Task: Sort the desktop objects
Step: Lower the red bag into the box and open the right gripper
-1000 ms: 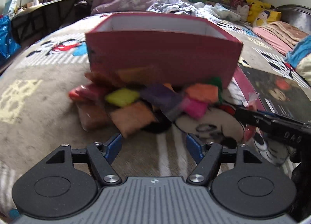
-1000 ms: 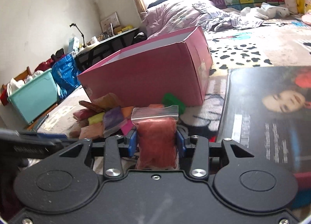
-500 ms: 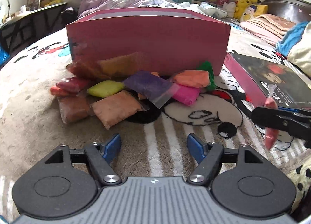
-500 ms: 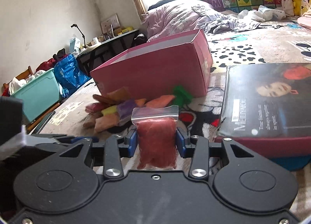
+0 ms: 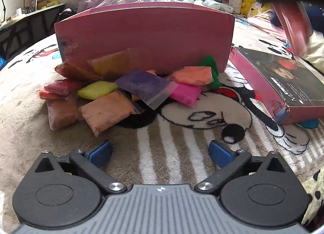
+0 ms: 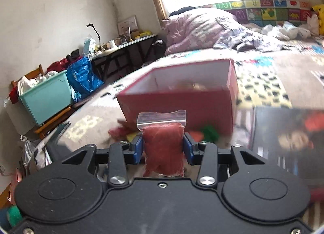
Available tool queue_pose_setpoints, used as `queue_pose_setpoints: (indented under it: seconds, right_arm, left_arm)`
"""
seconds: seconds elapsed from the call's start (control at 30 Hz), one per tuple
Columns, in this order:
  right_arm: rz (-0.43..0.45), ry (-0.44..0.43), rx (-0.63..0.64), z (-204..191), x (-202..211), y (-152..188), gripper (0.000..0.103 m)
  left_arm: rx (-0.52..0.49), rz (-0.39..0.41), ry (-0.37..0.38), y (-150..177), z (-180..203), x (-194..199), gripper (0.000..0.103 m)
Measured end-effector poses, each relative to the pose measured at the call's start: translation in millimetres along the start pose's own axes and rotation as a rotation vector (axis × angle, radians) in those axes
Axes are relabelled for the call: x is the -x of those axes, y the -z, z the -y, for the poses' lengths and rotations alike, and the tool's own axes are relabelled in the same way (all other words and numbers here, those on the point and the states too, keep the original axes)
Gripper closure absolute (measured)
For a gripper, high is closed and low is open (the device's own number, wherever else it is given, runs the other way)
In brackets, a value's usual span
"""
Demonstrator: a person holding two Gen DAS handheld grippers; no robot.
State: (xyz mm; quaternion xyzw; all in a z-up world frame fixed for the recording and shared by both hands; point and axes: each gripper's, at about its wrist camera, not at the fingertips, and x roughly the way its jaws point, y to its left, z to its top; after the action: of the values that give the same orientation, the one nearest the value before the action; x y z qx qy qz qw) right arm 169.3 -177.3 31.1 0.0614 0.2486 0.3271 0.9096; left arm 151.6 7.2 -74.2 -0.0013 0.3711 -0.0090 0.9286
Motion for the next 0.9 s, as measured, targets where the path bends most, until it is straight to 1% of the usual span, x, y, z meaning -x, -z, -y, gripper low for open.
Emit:
queue_pose_setpoints:
  seconds: [0.13,0.23,0.37,0.63,0.83,0.9]
  right_arm:
    - [-0.018,-0.004,0.071,-11.3,-20.1,-41.8,0.063]
    - [-0.044,-0.001,0.113,-19.8,-41.6,-67.8,0.063]
    - [-0.1,0.012,0.12,-22.8,-76.5,-95.0,0.063]
    - [-0.236,0.069,0.089,-15.7,-145.6,-118.4,0.063]
    - [-0.37,0.113,0.16,-17.1,-193.5,-117.8,0.062]
    - [-0.399,0.127,0.196,-19.2,-206.0,-117.7,0.062]
  left_arm:
    - [-0.026,-0.004,0.009,-0.2,0.0,1.0,0.0]
    - [-0.027,-0.001,0.017,-0.1,-1.1,1.6,0.0]
    - [-0.02,0.002,0.021,-0.8,-2.0,1.3,0.0]
    - [0.033,-0.001,0.058,-5.7,-10.1,1.6,0.0]
    - [0.103,0.002,0.114,-9.4,-23.9,2.1,0.0]
    - [0.118,0.002,0.128,-10.1,-27.2,1.9,0.0]
